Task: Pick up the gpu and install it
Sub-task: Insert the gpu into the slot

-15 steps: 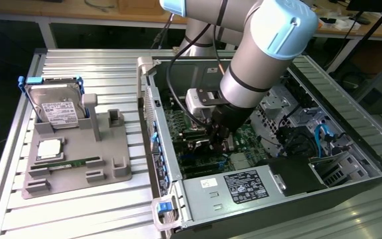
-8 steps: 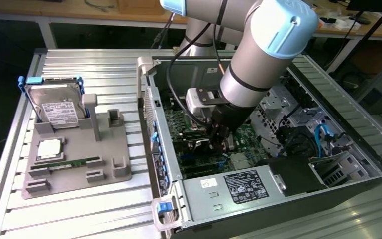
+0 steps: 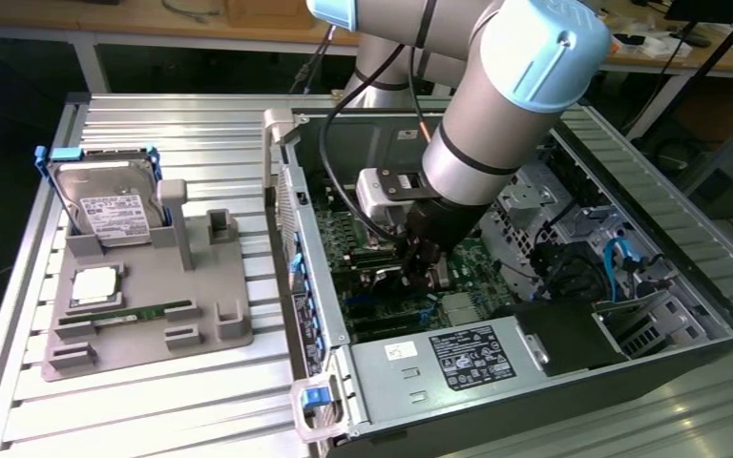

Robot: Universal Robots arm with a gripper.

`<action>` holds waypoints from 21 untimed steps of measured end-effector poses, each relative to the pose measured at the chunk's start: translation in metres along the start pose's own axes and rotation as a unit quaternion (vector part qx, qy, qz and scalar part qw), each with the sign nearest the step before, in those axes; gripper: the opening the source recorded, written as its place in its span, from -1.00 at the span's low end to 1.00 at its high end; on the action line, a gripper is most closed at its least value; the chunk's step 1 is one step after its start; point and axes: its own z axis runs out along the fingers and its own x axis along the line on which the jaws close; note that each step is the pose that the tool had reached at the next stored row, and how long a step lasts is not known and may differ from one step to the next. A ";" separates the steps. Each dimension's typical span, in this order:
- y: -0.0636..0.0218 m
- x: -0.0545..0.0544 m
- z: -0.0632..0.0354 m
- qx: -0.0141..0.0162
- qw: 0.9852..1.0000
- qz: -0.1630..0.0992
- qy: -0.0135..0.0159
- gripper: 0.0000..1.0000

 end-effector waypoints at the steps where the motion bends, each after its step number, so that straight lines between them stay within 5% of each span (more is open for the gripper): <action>1: 0.0000 0.000 0.0000 0.000 1.000 0.000 0.000 -0.47; 21: 0.0000 0.000 0.0000 0.000 1.000 0.000 0.000 -0.47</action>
